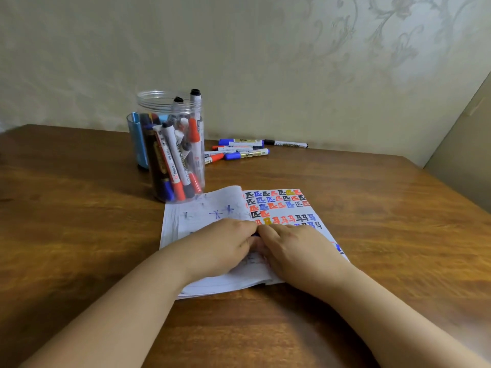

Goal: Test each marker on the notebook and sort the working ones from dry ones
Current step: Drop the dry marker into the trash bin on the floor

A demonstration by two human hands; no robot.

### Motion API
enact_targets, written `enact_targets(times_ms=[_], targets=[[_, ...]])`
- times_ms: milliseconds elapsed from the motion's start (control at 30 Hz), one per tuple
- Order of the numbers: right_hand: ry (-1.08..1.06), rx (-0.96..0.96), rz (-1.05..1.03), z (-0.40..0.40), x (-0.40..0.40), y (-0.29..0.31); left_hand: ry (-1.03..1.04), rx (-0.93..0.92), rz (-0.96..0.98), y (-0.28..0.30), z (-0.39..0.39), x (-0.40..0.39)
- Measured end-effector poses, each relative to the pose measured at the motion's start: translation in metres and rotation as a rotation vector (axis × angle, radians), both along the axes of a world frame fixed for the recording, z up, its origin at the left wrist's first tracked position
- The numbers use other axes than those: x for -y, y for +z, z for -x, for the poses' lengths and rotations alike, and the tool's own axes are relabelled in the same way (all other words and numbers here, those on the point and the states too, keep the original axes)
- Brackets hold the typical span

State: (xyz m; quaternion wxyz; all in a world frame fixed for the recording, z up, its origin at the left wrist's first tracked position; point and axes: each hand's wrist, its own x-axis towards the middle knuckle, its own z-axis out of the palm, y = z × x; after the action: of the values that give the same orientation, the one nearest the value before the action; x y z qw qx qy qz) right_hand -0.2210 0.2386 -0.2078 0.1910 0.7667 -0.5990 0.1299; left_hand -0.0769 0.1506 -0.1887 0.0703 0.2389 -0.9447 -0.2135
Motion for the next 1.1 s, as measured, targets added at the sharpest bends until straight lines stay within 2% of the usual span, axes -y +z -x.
enact_targets(times_ms=[200,367,467,533,667,767,900,933,1000,1100], targets=[[-0.044,-0.065,-0.039,0.003,-0.006,0.000,-0.022,-0.007,-0.070,0.002,-0.005,0.001],[-0.159,0.002,-0.147,-0.003,-0.004,0.010,0.029,0.037,-0.078,0.007,-0.004,-0.004],[-0.315,0.243,-0.299,-0.002,-0.015,0.023,0.096,-0.031,-0.119,0.009,-0.009,-0.004],[-0.323,0.470,-0.302,0.004,-0.025,0.036,0.114,-0.092,-0.143,0.011,-0.015,-0.004],[-0.268,0.756,-0.310,0.011,-0.041,0.058,0.087,-0.146,-0.041,0.011,-0.013,-0.008],[-0.134,1.183,-0.348,0.008,-0.051,0.061,0.067,-0.210,0.021,0.008,-0.012,-0.011],[-0.077,1.848,-0.393,0.006,-0.052,0.042,0.082,-0.226,0.034,0.006,-0.013,-0.012],[-0.041,1.963,-0.392,0.003,-0.052,0.037,0.083,-0.219,0.042,0.006,-0.013,-0.012],[-0.017,1.962,-0.369,0.000,-0.052,0.029,0.086,-0.200,0.042,0.006,-0.012,-0.013],[-0.118,1.730,-0.300,-0.005,-0.051,0.023,0.092,-0.173,0.048,0.007,-0.011,-0.013]])
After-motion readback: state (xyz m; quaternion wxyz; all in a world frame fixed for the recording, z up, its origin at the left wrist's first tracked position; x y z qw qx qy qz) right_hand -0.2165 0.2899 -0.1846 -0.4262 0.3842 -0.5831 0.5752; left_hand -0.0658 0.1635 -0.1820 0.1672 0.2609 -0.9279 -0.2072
